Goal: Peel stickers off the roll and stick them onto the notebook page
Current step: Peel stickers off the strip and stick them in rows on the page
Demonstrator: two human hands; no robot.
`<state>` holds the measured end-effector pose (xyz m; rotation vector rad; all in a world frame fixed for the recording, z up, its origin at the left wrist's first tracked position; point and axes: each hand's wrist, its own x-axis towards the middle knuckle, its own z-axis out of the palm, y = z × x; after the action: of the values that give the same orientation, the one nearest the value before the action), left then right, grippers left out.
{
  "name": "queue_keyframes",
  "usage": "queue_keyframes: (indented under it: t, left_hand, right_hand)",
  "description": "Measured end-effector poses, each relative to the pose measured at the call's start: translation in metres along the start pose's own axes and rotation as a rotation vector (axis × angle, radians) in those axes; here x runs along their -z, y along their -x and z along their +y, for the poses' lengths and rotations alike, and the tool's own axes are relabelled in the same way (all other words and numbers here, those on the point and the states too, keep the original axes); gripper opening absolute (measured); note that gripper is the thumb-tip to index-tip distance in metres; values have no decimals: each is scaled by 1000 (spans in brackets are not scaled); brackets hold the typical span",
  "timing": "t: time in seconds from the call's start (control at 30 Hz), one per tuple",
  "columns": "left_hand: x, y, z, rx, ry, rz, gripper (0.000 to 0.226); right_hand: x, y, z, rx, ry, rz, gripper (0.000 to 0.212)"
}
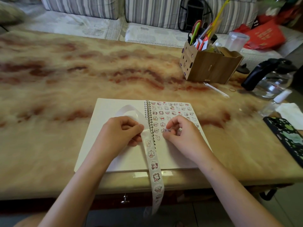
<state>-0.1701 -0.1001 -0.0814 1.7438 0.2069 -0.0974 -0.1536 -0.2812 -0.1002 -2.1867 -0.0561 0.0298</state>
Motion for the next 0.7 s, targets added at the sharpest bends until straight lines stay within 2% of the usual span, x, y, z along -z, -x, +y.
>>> queue_keyframes:
  t: [0.1,0.27,0.57,0.7]
  left_hand:
    - [0,0,0,3,-2,-1,13]
    - [-1,0,0,-2,-11,9,12]
    - [-1,0,0,-3,-3,2,10]
    - [-1,0,-1,-6,5,2,8]
  right_hand:
    - [-1,-2,1,-3,-15,10,14]
    - [-4,-1,-3,-8,98,33,33]
    - [-3,1,-5,18,158,39,13]
    - [-1,1,-6,-11,79,24,22]
